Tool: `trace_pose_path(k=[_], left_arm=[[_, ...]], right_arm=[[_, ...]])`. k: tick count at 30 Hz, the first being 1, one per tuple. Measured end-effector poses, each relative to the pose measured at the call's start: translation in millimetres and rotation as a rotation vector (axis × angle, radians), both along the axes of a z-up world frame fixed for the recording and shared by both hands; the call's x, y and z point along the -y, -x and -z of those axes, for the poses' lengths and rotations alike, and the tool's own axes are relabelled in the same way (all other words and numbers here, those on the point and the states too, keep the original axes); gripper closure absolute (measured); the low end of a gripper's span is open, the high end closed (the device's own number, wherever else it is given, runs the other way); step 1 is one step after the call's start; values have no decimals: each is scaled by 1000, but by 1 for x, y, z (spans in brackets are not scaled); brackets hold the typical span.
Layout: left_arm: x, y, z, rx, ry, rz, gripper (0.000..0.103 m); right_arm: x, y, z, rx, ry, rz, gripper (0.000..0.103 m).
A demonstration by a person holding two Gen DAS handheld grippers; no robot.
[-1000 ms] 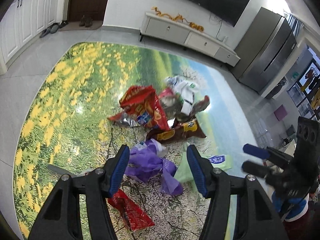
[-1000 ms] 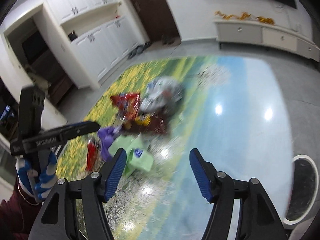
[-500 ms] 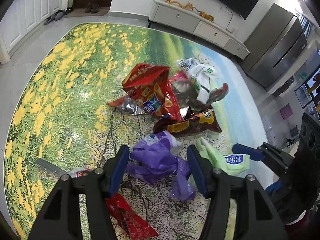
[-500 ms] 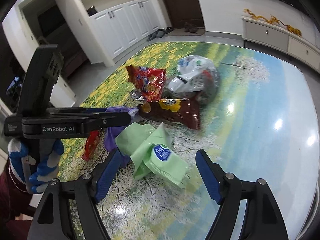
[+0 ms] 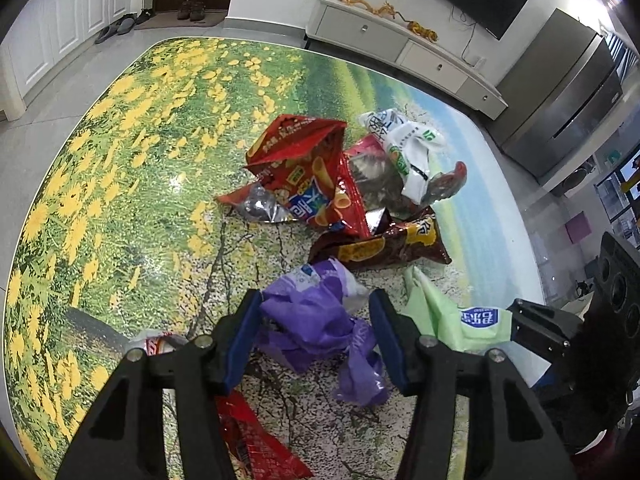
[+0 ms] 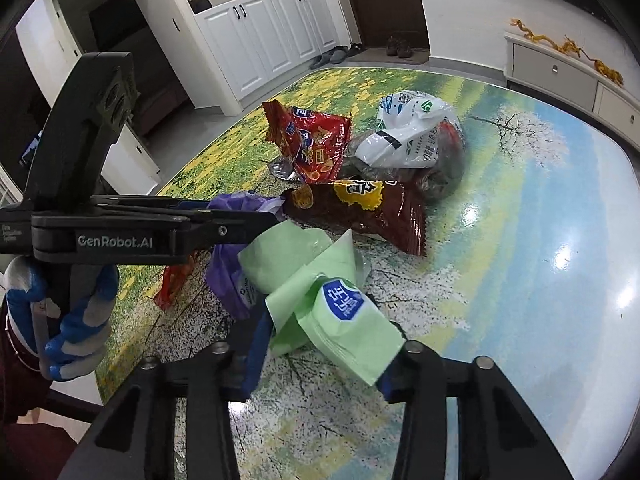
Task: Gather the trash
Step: 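Grasp the purple bag with the left tool while the right tool grasps the green bag, then carry both bags over the bin and open both tools to drop them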
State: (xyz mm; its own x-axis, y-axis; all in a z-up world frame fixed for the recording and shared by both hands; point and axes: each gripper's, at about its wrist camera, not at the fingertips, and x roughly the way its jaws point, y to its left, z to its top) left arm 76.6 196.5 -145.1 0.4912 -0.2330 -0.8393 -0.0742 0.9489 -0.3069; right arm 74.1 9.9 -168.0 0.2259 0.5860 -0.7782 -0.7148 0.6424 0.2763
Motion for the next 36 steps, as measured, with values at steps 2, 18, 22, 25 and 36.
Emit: trace_pose_path(k=[2,18,22,25,36], left_arm=[[1,2,-1,5,-1,-3,59],[11,32,-49,96,15,13,62],[25,33,-68,134,50,50,62],[44,29,-81,150,49,90,62],[171,-19,-112,172,69,316,62]], right_arm=[[4,3,-3,6,-11,0,67],[75,21,-45,53,-167,96,68],[110,23,-61,81,-215,169,68],[139,23,-73,107,-245,234,68],[274,20,-88,199,-213,575,68]])
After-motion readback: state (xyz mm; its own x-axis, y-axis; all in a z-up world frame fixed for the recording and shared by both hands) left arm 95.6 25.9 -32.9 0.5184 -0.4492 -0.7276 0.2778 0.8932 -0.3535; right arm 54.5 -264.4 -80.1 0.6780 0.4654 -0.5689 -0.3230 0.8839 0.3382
